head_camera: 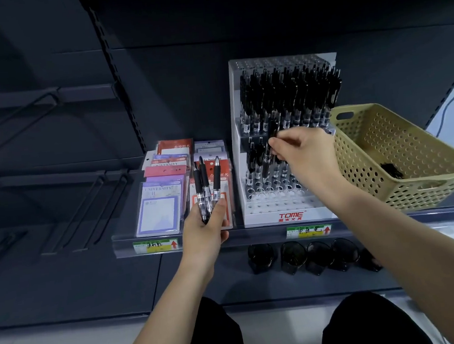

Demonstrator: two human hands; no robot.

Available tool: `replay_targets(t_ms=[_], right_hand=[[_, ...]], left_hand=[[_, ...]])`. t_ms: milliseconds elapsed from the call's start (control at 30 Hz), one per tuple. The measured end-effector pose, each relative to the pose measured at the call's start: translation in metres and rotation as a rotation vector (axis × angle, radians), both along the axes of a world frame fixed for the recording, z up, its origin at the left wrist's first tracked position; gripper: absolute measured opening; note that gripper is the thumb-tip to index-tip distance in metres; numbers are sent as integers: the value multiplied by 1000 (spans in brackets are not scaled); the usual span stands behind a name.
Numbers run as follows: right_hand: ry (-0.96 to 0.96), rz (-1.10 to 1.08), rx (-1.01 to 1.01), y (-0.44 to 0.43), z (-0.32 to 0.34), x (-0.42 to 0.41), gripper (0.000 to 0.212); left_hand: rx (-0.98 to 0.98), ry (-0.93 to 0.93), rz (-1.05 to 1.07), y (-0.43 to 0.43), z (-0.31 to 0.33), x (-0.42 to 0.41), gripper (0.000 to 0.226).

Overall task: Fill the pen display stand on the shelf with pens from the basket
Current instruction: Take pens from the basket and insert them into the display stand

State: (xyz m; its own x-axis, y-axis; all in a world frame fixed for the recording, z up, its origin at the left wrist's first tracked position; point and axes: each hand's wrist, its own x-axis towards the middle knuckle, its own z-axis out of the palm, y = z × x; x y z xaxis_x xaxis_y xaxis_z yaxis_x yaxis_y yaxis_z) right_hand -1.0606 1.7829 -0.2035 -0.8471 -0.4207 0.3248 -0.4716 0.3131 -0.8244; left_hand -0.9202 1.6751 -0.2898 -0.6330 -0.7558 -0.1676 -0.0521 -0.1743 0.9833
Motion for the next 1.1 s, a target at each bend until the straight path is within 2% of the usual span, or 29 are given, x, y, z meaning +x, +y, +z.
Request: replay_targets(t_ms=[133,567,767,967,1100], right_hand=[[7,6,21,-4,-6,-3,22],[-53,33,193,-13,-41,-7,31],[-60,32,228,-10,-41,-11,18],[-84,57,86,5,-32,6,5],[-317,268,44,7,-24,26,6]], left_hand=[[-37,-7,-3,-2,0,2,19],[-48,5,2,1,5,4,25],[-17,37,-2,8,9,0,28],[-28,43,-41,17,11,-2,21],[-46,61,-106,24,8,-5,12]])
